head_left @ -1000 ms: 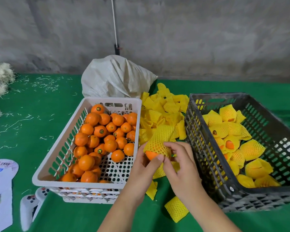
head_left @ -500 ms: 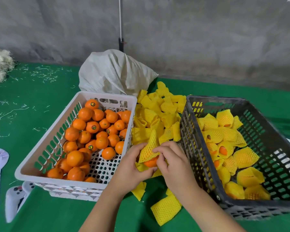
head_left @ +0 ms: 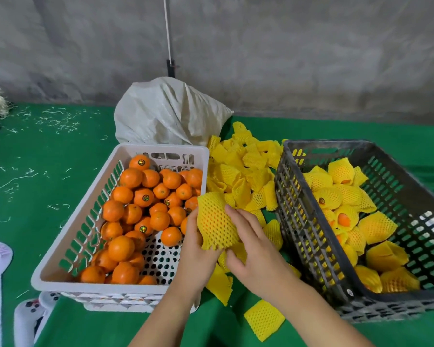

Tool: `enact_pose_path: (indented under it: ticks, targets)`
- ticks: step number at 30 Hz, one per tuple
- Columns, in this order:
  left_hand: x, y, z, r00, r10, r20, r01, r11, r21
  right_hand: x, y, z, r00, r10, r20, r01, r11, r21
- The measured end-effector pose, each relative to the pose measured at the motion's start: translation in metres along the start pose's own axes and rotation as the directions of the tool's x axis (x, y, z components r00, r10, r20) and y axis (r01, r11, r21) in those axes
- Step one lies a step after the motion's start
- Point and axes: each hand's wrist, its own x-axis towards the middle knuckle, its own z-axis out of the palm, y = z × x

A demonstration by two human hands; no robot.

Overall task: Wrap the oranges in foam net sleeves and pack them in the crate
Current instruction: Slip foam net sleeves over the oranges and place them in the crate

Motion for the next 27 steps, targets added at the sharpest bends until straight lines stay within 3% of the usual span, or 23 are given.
enact_pose_path:
  ticks: [4, 9, 12, 14, 16, 18, 20, 23, 27]
  targets:
    - [0.000, 0.000, 0.003, 0.998, 0.016, 0.064, -0.018, 0.999, 0.028, 0.003, 0.008, 0.001, 0.999, 0.027, -0.030, -0.026, 0.999, 0.028]
    - [-0.006, 0.003, 0.003, 0.999, -0.006, 0.040, 0.005, 1.000, 0.005, 0.002, 0.013, 0.008, 0.970, 0.084, -0.229, -0.070, 0.995, 0.071]
    - [-0.007, 0.006, 0.005, 1.000, 0.013, -0.016, -0.013, 1.000, 0.027, -0.004, 0.011, 0.015, 0.941, 0.044, -0.337, -0.031, 0.998, 0.045]
    - [-0.006, 0.005, 0.005, 0.998, 0.016, -0.057, -0.014, 0.999, 0.036, -0.010, 0.011, 0.017, 0.956, 0.043, -0.291, -0.035, 0.999, 0.034]
    - [-0.003, 0.001, 0.003, 0.996, 0.005, -0.084, -0.003, 1.000, 0.027, -0.015, 0.011, 0.017, 0.976, 0.161, -0.148, -0.136, 0.977, 0.166]
    - [0.000, -0.003, 0.001, 0.996, 0.005, -0.095, -0.002, 1.000, 0.030, -0.015, 0.005, 0.012, 0.947, 0.321, -0.012, -0.276, 0.834, 0.477]
    - [0.000, -0.002, 0.000, 0.996, 0.014, -0.088, -0.010, 0.999, 0.048, -0.007, -0.002, 0.007, 0.920, 0.387, 0.064, -0.330, 0.676, 0.659]
    - [-0.004, 0.000, 0.003, 1.000, 0.025, -0.013, -0.025, 0.999, 0.043, 0.006, -0.014, 0.009, 0.902, 0.389, 0.187, -0.407, 0.618, 0.673]
    - [-0.008, -0.002, 0.005, 0.999, 0.031, 0.039, -0.031, 0.999, 0.015, 0.013, -0.031, 0.017, 0.884, 0.442, 0.150, -0.419, 0.609, 0.674]
